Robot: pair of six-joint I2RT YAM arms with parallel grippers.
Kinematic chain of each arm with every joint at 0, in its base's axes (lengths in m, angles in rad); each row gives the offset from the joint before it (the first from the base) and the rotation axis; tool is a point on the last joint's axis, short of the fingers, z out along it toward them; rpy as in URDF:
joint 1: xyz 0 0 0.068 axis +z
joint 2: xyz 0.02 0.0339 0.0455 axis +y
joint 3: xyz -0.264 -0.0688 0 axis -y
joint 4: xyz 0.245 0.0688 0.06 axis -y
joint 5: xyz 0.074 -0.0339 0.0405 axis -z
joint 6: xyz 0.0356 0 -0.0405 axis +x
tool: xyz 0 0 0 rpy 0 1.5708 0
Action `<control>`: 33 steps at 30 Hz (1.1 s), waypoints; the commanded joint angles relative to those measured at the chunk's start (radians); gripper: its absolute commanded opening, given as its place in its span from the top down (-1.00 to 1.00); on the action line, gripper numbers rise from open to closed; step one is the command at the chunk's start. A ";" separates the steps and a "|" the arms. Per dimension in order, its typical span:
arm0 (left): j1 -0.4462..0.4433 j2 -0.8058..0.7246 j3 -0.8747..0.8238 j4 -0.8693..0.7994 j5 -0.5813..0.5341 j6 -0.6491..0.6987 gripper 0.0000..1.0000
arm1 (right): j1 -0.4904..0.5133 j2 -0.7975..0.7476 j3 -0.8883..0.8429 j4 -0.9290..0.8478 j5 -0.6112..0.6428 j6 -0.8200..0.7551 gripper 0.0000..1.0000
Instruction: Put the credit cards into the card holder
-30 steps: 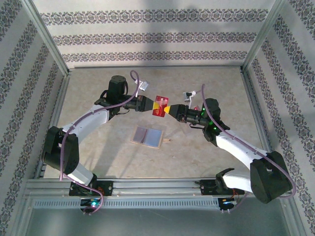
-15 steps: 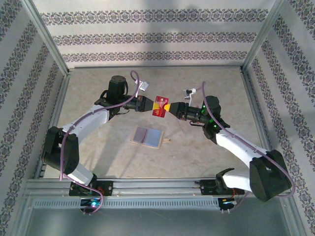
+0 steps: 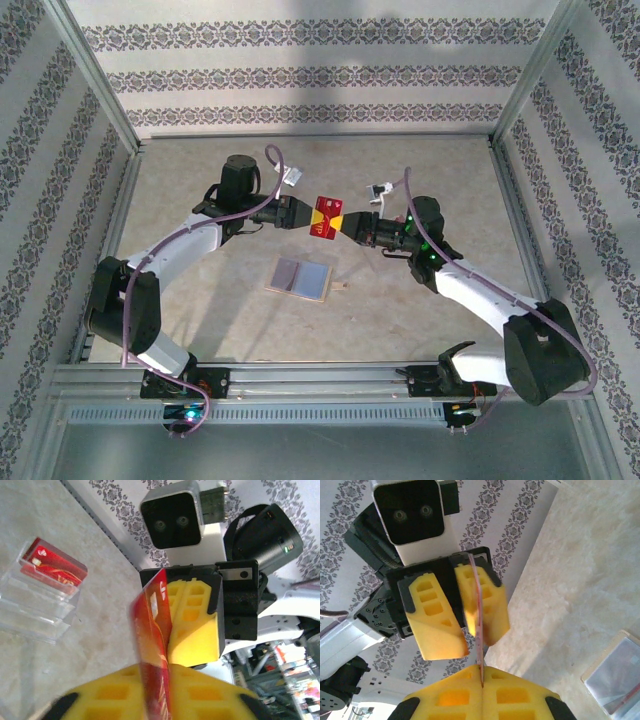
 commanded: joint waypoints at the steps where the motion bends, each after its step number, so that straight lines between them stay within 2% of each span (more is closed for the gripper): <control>1: -0.005 -0.021 0.041 -0.142 -0.017 0.135 0.23 | -0.016 -0.038 -0.039 0.025 0.026 0.001 1.00; 3: 0.004 -0.045 0.064 -0.286 -0.077 0.247 0.12 | -0.016 -0.051 -0.052 -0.036 0.041 -0.021 1.00; 6: 0.033 -0.092 0.084 -0.485 -0.158 0.396 0.08 | -0.006 -0.062 -0.086 -0.064 0.076 -0.010 1.00; 9: 0.053 -0.131 0.092 -0.651 -0.309 0.500 0.13 | 0.031 -0.068 -0.101 -0.111 0.118 -0.029 1.00; 12: 0.061 -0.196 0.018 -0.684 -0.454 0.550 0.22 | 0.066 -0.032 -0.099 -0.202 0.158 -0.050 1.00; 13: 0.061 -0.203 0.000 -0.693 -0.496 0.559 0.35 | 0.074 -0.014 -0.111 -0.189 0.166 -0.030 1.00; 15: 0.061 -0.180 -0.009 -0.747 -0.542 0.599 0.79 | 0.095 0.026 -0.152 -0.097 0.185 0.027 1.00; 18: 0.061 -0.087 0.012 -0.827 -0.563 0.607 1.00 | 0.133 0.088 -0.164 -0.063 0.194 0.030 1.00; 23: 0.060 -0.020 -0.042 -0.763 -0.630 0.588 1.00 | 0.190 0.201 -0.165 0.009 0.194 0.060 1.00; 27: 0.060 0.063 -0.022 -0.791 -0.719 0.602 1.00 | 0.222 0.277 -0.158 0.050 0.194 0.079 1.00; 33: 0.055 0.108 -0.032 -0.758 -0.722 0.587 1.00 | 0.256 0.349 -0.135 0.086 0.192 0.101 1.00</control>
